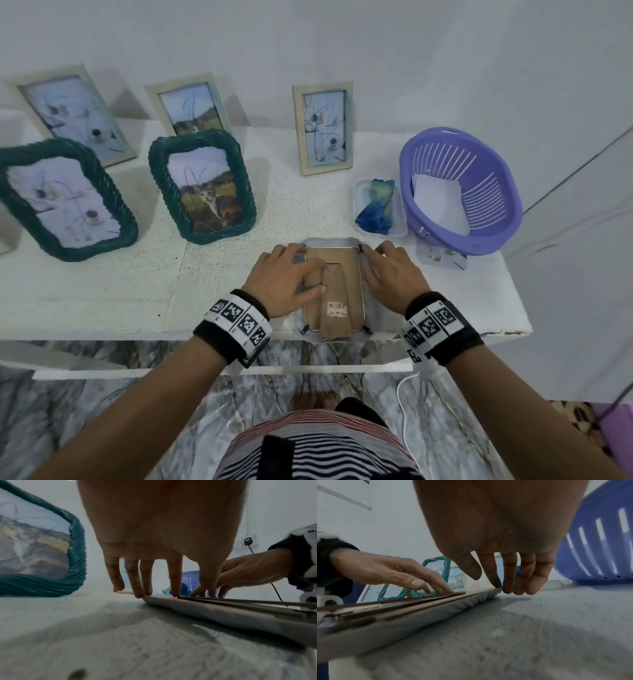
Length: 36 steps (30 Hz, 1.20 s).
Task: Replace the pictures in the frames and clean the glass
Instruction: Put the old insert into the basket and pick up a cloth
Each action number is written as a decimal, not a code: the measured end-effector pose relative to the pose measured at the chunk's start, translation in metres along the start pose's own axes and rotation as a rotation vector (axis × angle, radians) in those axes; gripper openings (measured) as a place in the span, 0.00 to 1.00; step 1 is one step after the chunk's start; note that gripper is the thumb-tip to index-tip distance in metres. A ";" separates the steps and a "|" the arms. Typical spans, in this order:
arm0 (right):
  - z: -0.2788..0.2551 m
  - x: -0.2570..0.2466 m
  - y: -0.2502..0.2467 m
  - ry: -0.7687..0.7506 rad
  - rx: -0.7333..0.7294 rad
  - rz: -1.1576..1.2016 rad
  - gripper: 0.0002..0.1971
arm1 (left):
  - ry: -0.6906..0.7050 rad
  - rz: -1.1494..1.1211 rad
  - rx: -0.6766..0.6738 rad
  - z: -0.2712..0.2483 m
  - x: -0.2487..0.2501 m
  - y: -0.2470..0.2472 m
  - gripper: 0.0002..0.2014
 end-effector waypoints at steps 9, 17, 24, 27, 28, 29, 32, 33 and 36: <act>0.006 0.016 0.013 0.110 -0.050 0.345 0.20 | 0.012 0.084 0.055 0.000 0.004 0.004 0.35; 0.001 0.008 0.009 0.051 -0.057 0.262 0.23 | 0.012 0.010 0.066 -0.001 0.001 0.003 0.34; -0.009 -0.011 0.009 0.057 -0.107 0.092 0.29 | -0.105 -0.447 0.072 0.003 -0.016 0.008 0.37; -0.010 -0.012 0.010 0.057 -0.079 0.138 0.29 | -0.145 -0.459 0.074 0.007 -0.016 0.010 0.40; -0.011 -0.013 0.010 0.058 -0.074 0.160 0.29 | -0.142 -0.448 0.077 0.007 -0.015 0.010 0.39; -0.011 -0.013 0.011 0.064 -0.078 0.180 0.28 | -0.136 -0.443 0.078 0.008 -0.013 0.010 0.39; -0.013 -0.014 0.013 0.101 -0.097 0.246 0.28 | -0.186 -0.575 0.044 0.009 -0.015 0.011 0.40; -0.013 -0.014 0.014 0.110 -0.098 0.273 0.28 | -0.233 -0.681 0.018 0.010 -0.018 0.012 0.41; -0.012 -0.013 0.016 0.116 -0.109 0.301 0.29 | -0.336 -0.973 -0.053 0.012 -0.022 0.012 0.39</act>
Point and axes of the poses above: each hand's wrist, its own z-axis towards the middle knuckle, its own y-axis out of the palm, x = y × z, the point moved 4 cm from there along z, towards the middle knuckle, and after that the axes turned 6 degrees about -y, right-handed, at the moved point
